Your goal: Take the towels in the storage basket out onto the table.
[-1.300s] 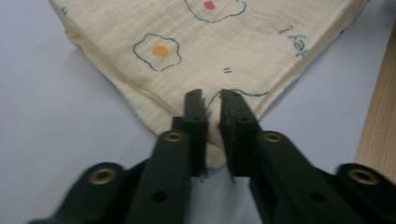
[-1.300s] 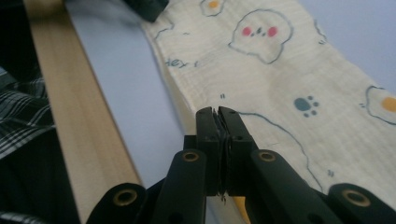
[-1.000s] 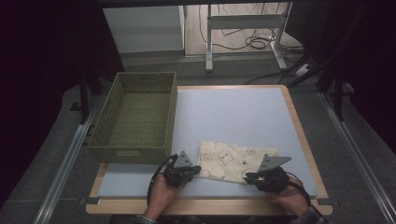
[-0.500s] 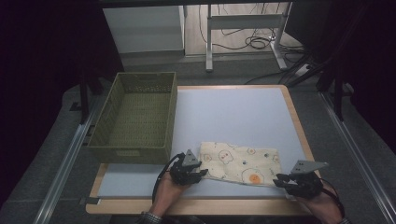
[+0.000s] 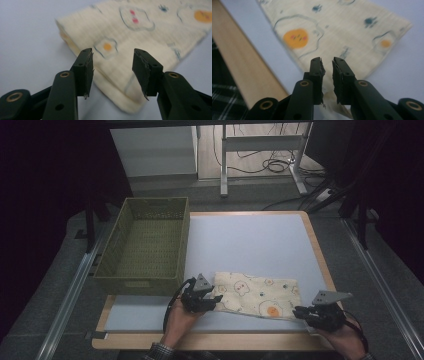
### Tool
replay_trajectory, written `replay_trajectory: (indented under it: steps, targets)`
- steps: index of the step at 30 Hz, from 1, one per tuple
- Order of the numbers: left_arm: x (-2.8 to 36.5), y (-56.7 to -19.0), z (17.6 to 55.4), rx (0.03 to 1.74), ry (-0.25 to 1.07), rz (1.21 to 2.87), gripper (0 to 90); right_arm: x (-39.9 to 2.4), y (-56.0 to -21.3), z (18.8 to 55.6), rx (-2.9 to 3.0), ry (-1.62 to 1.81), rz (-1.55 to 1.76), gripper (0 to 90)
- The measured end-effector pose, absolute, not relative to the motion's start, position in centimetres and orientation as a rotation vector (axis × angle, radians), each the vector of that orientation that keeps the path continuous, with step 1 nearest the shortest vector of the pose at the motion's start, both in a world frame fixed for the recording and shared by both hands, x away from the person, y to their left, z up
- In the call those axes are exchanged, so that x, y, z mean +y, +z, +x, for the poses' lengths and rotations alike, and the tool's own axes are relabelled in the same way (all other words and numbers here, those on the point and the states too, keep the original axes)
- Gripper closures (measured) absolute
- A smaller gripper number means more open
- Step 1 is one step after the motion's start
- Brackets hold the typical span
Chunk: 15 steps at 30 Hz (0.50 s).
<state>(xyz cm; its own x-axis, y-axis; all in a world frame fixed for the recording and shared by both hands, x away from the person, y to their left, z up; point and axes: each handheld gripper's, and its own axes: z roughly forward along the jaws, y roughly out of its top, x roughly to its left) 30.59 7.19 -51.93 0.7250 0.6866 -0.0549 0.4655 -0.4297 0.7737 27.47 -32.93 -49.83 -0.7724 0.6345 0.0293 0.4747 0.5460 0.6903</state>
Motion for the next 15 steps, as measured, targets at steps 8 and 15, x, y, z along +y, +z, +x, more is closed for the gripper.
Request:
replay_trajectory:
  steps: [8,15]
  targets:
    - [5.4,-50.5,33.7,0.93,0.464,2.087,55.9,-32.8,-48.9,32.1,2.445,1.043,0.988,74.3]
    - [4.9,-51.3,36.8,1.056,0.523,2.1,60.2,-32.9,-49.0,36.2,2.38,1.008,1.078,68.3]
